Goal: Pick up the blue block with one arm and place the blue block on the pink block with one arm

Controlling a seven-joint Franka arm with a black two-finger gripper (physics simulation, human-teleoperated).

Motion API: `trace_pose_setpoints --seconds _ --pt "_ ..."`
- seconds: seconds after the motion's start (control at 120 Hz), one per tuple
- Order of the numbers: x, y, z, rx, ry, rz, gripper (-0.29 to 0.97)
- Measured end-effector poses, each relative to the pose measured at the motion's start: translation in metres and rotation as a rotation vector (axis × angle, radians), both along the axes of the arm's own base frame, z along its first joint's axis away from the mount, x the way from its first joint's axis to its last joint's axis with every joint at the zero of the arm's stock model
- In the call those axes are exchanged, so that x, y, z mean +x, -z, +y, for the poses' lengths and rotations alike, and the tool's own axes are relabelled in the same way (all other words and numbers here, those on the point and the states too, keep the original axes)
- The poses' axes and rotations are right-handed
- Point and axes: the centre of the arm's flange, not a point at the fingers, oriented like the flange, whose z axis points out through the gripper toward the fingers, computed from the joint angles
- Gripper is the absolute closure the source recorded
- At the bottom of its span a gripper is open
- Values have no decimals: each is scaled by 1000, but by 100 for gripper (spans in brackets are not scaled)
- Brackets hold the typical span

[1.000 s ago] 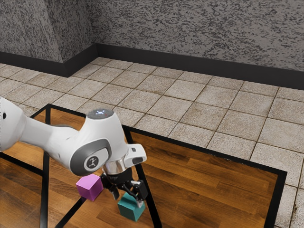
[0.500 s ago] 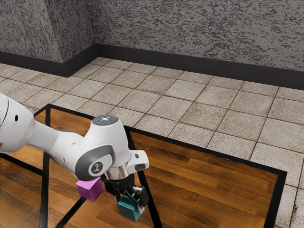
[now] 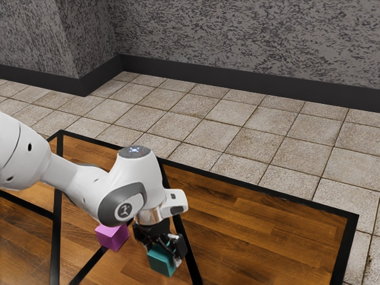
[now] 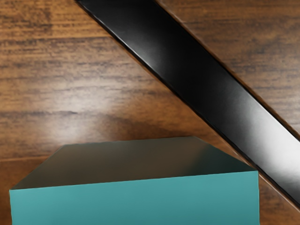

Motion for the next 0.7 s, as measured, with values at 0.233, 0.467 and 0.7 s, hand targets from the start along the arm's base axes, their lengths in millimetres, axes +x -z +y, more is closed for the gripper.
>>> trace_pose_setpoints --seconds 0.233,0.467,0.7 --pt "-2 10 -1 2 8 14 3" --pt "-2 7 -5 5 22 2 30" --pt "1 -25 -7 11 41 -75 35"
